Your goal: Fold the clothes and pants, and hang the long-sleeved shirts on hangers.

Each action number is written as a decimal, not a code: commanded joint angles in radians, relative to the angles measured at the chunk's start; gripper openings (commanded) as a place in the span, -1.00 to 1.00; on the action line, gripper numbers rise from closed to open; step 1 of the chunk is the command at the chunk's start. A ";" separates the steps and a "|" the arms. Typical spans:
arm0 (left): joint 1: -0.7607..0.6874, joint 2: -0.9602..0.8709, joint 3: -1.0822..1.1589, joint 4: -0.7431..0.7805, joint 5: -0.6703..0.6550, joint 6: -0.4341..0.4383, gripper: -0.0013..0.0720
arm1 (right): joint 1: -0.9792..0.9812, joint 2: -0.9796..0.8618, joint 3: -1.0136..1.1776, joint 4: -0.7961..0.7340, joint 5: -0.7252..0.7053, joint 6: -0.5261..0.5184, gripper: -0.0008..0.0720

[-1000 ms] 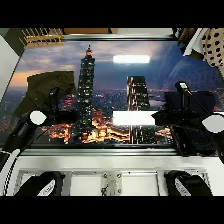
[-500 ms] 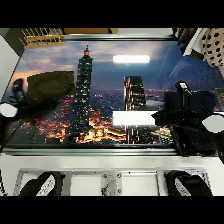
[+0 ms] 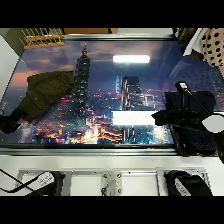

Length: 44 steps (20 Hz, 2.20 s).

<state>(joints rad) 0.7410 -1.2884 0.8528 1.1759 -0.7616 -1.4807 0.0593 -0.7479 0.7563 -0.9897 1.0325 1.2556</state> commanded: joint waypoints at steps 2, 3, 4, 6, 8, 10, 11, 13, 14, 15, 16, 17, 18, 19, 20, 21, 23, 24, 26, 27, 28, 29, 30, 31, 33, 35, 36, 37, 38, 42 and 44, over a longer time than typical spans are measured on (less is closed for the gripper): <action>0.021 -0.135 0.001 -0.163 0.134 0.084 0.88 | 0.001 -0.001 0.000 0.000 0.000 0.000 -0.90; 0.015 -0.156 0.001 -0.217 0.151 0.126 0.88 | 0.001 -0.001 0.000 0.000 0.000 0.000 -0.90; 0.005 -0.174 0.001 -0.253 0.171 0.157 0.88 | 0.001 -0.001 0.000 0.000 0.000 0.000 -0.90; -0.029 -0.201 0.002 -0.288 0.211 0.181 0.88 | 0.001 -0.001 0.000 0.000 0.000 0.000 -0.90; -0.077 -0.204 0.029 -0.283 0.220 0.184 0.88 | 0.001 -0.001 0.000 0.000 0.000 0.000 -0.90; -0.126 -0.204 0.084 -0.282 0.196 0.183 0.42 | 0.001 -0.001 0.000 0.000 0.000 0.000 -0.90; -0.153 -0.204 0.114 -0.282 0.177 0.183 -0.24 | 0.001 -0.001 0.000 0.000 0.000 0.000 -0.90; -0.211 -0.204 0.182 -0.288 0.112 0.183 -0.91 | 0.001 -0.001 0.000 0.000 0.000 0.000 -0.90; -0.250 -0.204 0.227 -0.289 0.055 0.183 -0.92 | 0.001 -0.001 0.000 0.000 0.000 0.000 -0.90; -0.300 -0.195 0.267 -0.289 -0.001 0.183 -0.92 | 0.001 -0.001 0.000 0.000 0.000 0.000 -0.90; -0.353 -0.176 0.296 -0.288 -0.039 0.184 -0.91 | 0.001 -0.001 0.000 0.000 0.000 0.000 -0.90; -0.417 -0.149 0.320 -0.286 -0.074 0.184 -0.92 | 0.001 -0.001 0.000 0.000 0.000 0.000 -0.90; -0.491 -0.117 0.338 -0.286 -0.105 0.184 -0.91 | 0.001 -0.001 0.000 -0.001 0.000 0.000 -0.90; -0.584 -0.074 0.345 -0.287 -0.122 0.184 -0.91 | 0.001 -0.002 0.000 0.000 0.000 0.000 -0.90; -0.678 -0.031 0.338 -0.287 -0.126 0.183 -0.91 | 0.001 -0.002 0.000 0.000 0.000 0.000 -0.90; -0.772 0.008 0.326 -0.286 -0.125 0.183 -0.91 | 0.001 -0.002 0.000 0.004 0.000 0.001 -0.90; -0.980 0.070 0.296 -0.286 -0.109 0.166 -0.91 | 0.001 -0.002 0.000 0.058 0.000 0.002 -0.90; -1.092 0.087 0.286 -0.286 -0.086 0.137 -0.91 | 0.001 -0.003 0.000 0.104 -0.015 0.001 -0.90; -1.299 0.088 0.286 -0.284 -0.008 0.119 -0.91 | 0.000 0.001 0.008 0.134 -0.047 -0.004 -0.90; -1.386 0.075 0.287 -0.279 0.055 0.117 -0.91 | -0.010 0.005 0.019 0.121 -0.060 -0.023 -0.89; -1.457 0.056 0.288 -0.279 0.125 0.100 -0.91 | -0.032 0.010 0.031 0.109 -0.060 -0.042 -0.90; -1.516 0.030 0.288 -0.279 0.193 0.081 -0.91 | -0.060 0.014 0.039 0.108 -0.063 -0.056 -0.90; -1.555 0.003 0.288 -0.279 0.242 0.080 -0.91 | -0.098 0.020 0.043 0.108 -0.066 -0.056 -0.90; -1.573 -0.021 0.288 -0.281 0.264 0.076 -0.63 | -0.138 0.025 0.043 0.108 -0.064 -0.056 -0.90; -1.556 -0.045 0.288 -0.280 0.243 0.023 0.95 | -0.222 0.035 0.043 0.108 -0.063 -0.055 -0.87; -1.487 -0.032 0.288 -0.279 0.152 0.015 0.96 | -0.290 0.039 0.043 0.112 -0.058 -0.055 -0.35; -1.439 -0.020 0.288 -0.279 0.095 0.015 0.96 | -0.314 0.039 0.043 0.112 -0.050 -0.055 0.57; -1.394 -0.008 0.288 -0.278 0.040 0.016 0.96 | -0.328 0.038 0.043 0.112 -0.043 -0.055 0.99; -1.343 0.001 0.287 -0.277 -0.019 0.019 0.96 | -0.333 0.036 0.043 0.111 -0.038 -0.055 0.99; -1.161 -0.048 0.286 -0.277 -0.144 0.019 0.96 | -0.331 -0.007 0.039 0.111 0.016 -0.056 0.99; -1.112 -0.128 0.286 -0.278 -0.137 0.019 0.96 | -0.330 -0.052 0.029 0.112 0.048 -0.056 0.99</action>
<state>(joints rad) -0.4610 -1.3476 1.1393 0.9001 -0.8406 -1.4593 -0.2642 -0.7567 0.7933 -0.8783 1.0317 1.2003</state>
